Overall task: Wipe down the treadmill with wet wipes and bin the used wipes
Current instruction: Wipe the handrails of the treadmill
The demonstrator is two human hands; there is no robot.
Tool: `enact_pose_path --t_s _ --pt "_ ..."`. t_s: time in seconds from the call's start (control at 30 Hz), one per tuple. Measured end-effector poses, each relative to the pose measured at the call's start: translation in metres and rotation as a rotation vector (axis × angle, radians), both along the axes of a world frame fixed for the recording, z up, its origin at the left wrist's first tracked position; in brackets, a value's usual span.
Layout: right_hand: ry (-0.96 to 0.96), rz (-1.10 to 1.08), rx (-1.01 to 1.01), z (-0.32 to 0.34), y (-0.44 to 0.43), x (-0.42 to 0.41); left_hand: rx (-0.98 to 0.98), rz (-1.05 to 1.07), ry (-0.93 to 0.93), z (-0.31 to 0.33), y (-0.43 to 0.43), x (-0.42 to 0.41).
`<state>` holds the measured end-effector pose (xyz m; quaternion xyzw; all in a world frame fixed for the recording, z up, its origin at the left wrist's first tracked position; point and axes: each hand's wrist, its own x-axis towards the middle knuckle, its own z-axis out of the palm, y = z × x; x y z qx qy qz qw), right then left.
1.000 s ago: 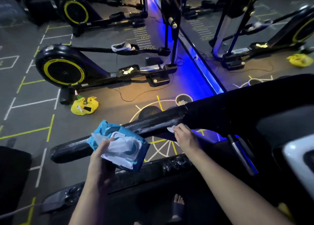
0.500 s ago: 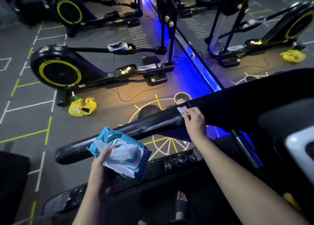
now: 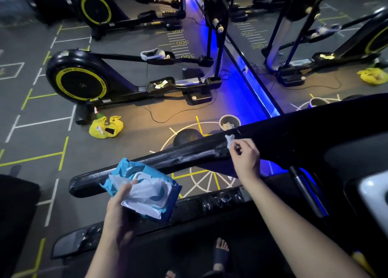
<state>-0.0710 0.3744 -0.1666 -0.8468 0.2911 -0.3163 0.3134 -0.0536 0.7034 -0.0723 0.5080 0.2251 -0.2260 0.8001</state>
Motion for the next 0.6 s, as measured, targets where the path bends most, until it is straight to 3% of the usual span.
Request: enact_pose_path --t_s 0.2,0.33,0.5,0.6 --pt "0.096 0.165 -0.126 -0.017 0.011 0.01 0.002 0.011 0.028 -0.016 -0.002 -0.004" --pt "0.174 0.402 -0.035 -0.039 0.043 0.004 0.029 0.022 0.042 -0.021 -0.003 -0.004" --pt "-0.092 0.135 0.012 -0.025 0.031 -0.01 0.032 0.039 0.026 -0.016 -0.002 -0.001" --pt "-0.133 -0.028 0.01 -0.017 0.004 -0.008 0.074 0.056 0.041 -0.025 0.006 0.003"
